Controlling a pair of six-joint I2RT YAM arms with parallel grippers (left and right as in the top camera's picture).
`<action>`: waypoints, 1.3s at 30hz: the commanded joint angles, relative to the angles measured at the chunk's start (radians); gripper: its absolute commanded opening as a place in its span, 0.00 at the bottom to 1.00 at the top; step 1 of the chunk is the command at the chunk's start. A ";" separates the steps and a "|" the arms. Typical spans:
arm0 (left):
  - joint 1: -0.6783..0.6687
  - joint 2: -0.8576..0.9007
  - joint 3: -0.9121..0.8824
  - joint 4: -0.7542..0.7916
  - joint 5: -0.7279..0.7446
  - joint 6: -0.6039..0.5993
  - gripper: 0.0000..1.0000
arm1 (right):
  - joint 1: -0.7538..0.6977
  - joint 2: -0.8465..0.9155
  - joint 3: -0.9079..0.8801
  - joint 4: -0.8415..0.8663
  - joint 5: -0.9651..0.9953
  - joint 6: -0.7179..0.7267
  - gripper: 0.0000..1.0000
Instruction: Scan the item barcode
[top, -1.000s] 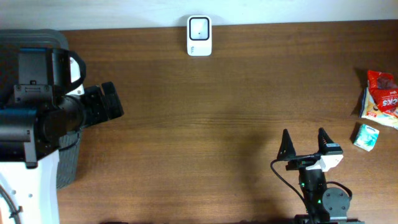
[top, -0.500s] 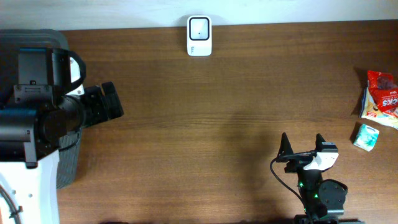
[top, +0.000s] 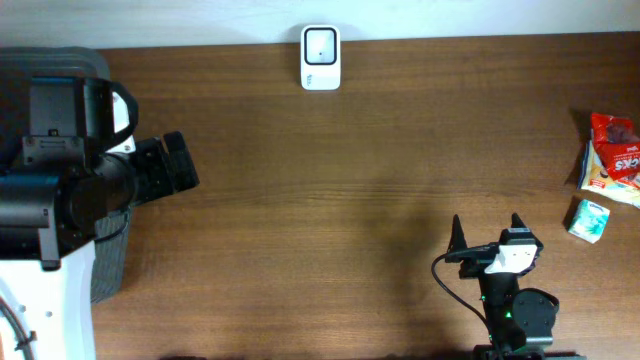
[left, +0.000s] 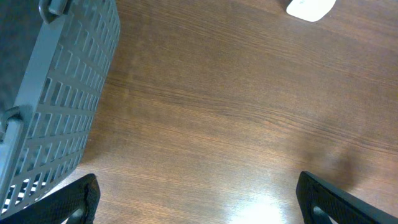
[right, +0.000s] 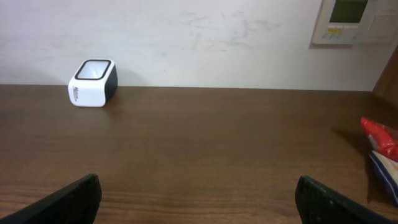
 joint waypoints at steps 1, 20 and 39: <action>0.004 -0.002 0.006 0.000 0.003 0.001 0.99 | 0.010 -0.009 -0.008 -0.005 0.011 -0.006 0.99; 0.004 -0.002 0.006 0.000 0.003 0.001 0.99 | 0.011 -0.009 -0.008 -0.002 0.007 0.049 0.98; 0.004 -0.002 0.006 0.000 0.003 0.001 0.99 | 0.011 -0.009 -0.008 -0.001 0.008 0.049 0.98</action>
